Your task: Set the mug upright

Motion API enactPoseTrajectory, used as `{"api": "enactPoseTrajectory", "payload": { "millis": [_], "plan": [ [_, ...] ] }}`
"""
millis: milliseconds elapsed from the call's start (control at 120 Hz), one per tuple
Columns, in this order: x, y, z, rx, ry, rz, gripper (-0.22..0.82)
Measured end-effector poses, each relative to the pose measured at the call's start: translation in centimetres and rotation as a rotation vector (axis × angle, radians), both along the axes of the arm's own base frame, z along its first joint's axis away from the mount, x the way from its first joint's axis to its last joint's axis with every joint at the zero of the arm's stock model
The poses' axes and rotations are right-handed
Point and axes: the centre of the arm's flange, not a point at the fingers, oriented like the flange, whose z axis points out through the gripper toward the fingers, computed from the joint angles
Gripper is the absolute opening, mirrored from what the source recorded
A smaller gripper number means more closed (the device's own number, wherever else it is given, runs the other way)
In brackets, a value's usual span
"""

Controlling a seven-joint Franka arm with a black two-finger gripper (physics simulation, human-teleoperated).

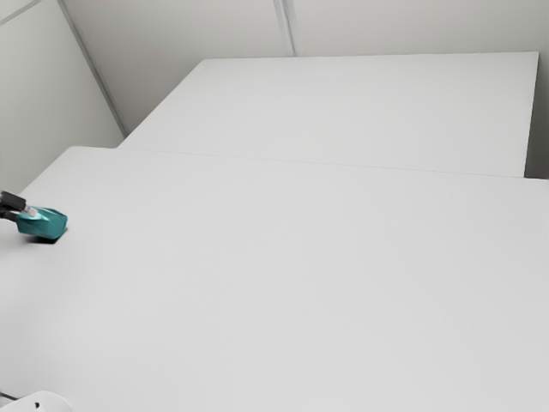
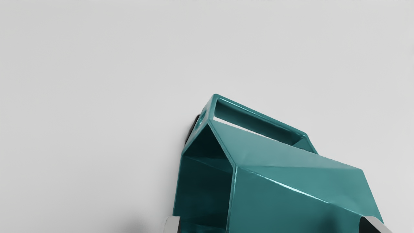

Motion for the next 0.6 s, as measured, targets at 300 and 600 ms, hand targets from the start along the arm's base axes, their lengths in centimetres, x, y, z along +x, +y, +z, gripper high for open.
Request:
{"api": "enactPoseTrajectory", "payload": {
  "millis": [300, 600],
  "plan": [
    [-0.3, -0.2, -0.6, -0.088, -0.057, 0.002, 0.6],
    [0.1, -0.6, -1.8, -0.143, -0.094, -0.008, 0.6]
  ]
}}
